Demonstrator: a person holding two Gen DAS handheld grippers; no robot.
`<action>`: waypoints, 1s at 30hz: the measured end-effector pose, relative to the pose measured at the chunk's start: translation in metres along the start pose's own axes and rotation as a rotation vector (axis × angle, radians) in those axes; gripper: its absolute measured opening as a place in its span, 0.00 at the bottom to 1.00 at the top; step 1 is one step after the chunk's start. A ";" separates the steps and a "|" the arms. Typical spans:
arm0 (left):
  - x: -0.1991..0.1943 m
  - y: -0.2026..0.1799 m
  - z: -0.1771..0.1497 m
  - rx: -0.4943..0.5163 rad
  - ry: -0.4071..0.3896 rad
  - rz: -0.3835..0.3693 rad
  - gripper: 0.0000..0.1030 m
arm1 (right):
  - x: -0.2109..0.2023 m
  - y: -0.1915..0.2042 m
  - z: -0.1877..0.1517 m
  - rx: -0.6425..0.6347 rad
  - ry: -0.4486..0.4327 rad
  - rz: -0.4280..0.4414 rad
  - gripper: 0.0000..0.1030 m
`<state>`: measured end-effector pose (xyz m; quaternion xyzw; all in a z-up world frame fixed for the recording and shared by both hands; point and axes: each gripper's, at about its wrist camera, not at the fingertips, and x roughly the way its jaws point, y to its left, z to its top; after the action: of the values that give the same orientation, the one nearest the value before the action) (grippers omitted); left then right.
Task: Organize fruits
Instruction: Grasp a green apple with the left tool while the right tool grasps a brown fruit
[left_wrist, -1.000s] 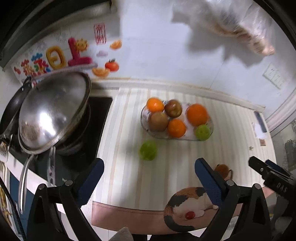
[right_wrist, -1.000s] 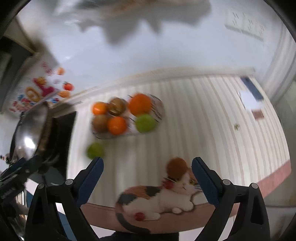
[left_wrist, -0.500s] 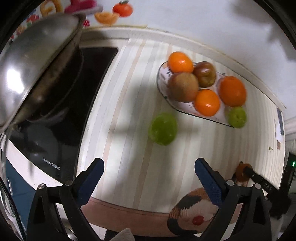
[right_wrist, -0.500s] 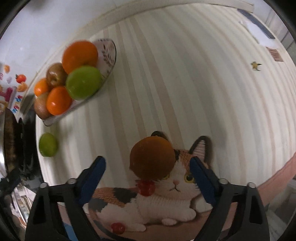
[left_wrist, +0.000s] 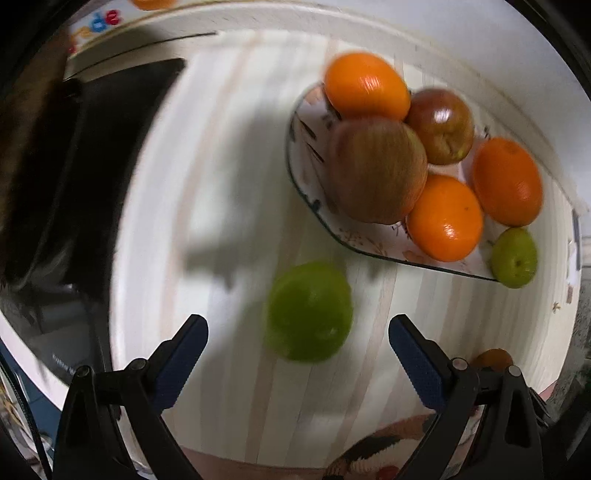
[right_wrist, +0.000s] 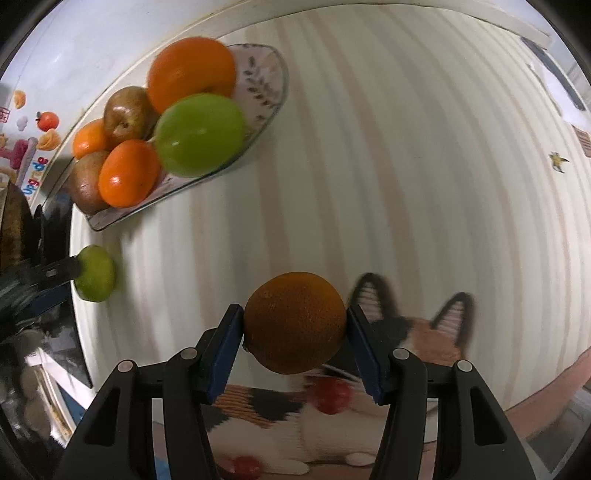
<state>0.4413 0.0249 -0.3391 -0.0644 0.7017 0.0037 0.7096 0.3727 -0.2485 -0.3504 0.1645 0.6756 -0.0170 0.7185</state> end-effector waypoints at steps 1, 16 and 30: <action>0.005 -0.004 0.002 0.016 0.005 0.000 0.93 | 0.002 0.005 0.001 -0.008 0.005 0.009 0.58; 0.008 -0.018 -0.050 0.087 -0.001 -0.010 0.53 | 0.007 0.016 -0.001 -0.002 0.045 0.052 0.58; -0.009 -0.040 -0.064 0.112 -0.033 -0.042 0.53 | 0.001 0.023 -0.005 -0.072 0.006 0.038 0.56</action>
<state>0.3810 -0.0205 -0.3273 -0.0392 0.6873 -0.0492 0.7236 0.3742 -0.2250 -0.3464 0.1513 0.6746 0.0216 0.7222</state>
